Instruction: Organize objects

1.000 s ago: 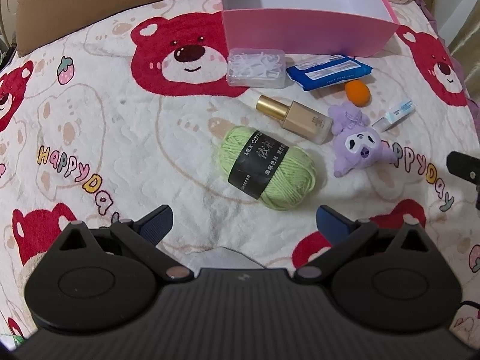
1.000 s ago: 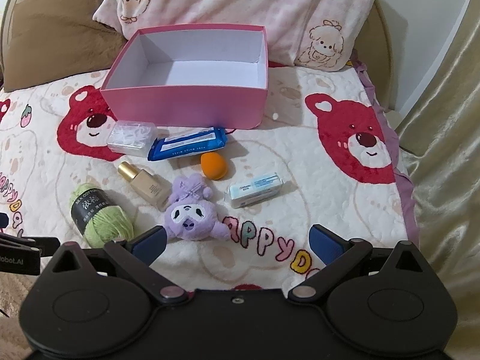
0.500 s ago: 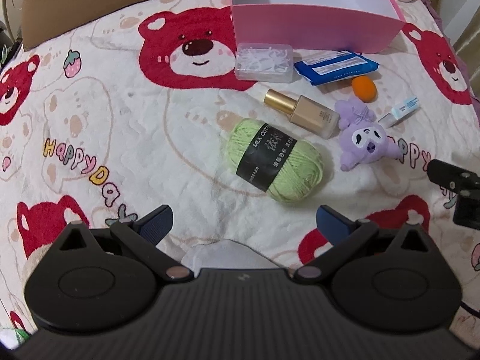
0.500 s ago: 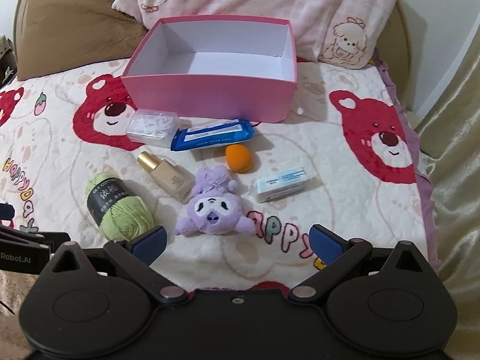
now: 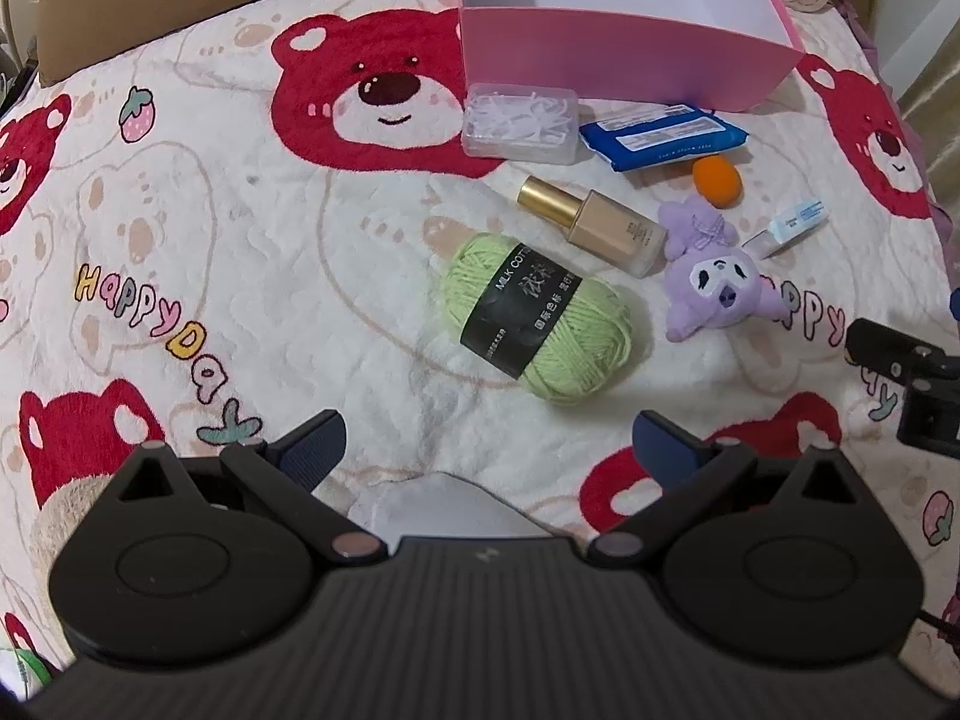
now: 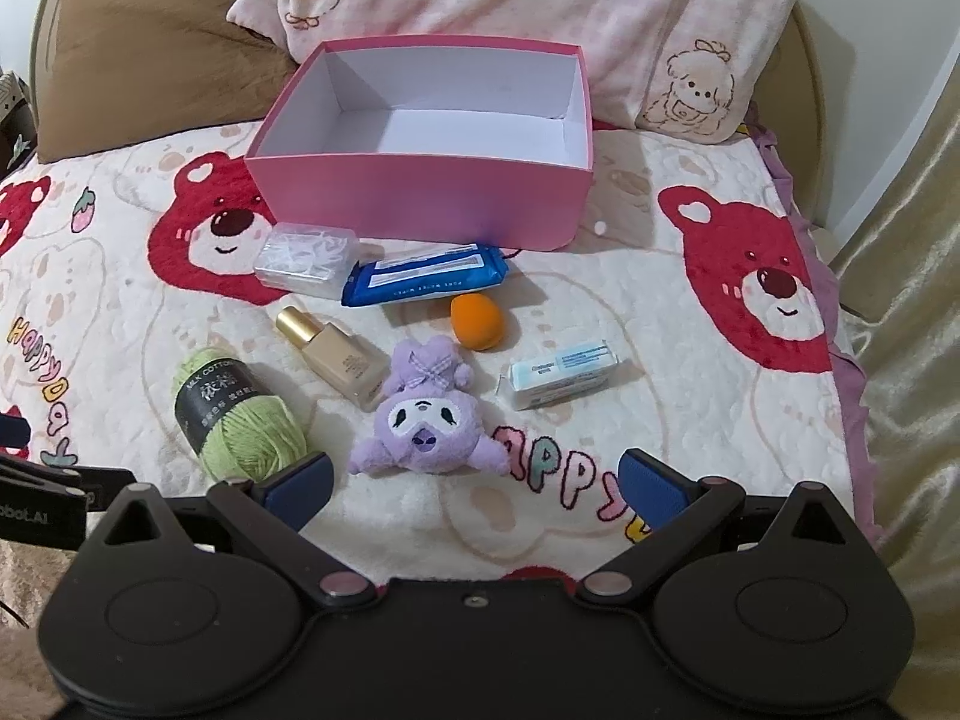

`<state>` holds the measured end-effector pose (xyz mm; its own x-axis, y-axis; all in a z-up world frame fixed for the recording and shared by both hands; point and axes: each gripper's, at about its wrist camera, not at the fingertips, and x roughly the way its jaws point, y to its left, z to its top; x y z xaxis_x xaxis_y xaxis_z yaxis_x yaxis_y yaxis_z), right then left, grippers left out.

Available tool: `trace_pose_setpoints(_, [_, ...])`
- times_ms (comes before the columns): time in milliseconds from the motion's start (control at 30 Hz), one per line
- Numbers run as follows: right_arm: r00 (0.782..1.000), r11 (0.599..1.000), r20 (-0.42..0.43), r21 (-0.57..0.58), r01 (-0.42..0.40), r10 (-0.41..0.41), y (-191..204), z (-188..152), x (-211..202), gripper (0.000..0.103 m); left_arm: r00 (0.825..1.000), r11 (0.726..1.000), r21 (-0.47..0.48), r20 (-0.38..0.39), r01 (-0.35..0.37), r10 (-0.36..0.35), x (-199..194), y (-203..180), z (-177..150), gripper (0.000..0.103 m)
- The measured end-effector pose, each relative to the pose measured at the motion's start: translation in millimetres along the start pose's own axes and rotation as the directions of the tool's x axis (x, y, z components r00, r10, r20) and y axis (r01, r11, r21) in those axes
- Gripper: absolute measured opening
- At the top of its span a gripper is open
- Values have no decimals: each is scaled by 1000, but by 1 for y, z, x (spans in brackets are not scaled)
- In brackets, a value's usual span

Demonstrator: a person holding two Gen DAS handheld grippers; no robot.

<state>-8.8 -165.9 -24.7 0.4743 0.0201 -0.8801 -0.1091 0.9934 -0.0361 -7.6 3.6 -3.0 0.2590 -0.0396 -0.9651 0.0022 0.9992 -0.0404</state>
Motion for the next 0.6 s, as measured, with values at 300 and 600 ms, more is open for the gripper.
trace_pose_setpoints(300, [1000, 1000, -2, 2, 7, -7, -1, 0, 1, 102, 1000, 1000, 22, 13, -18, 18, -5, -3, -3, 103])
trace_pose_setpoints(600, [1000, 1000, 3, 16, 20, -20, -4, 1, 1, 102, 1000, 1000, 13, 9, -18, 18, -7, -2, -3, 103])
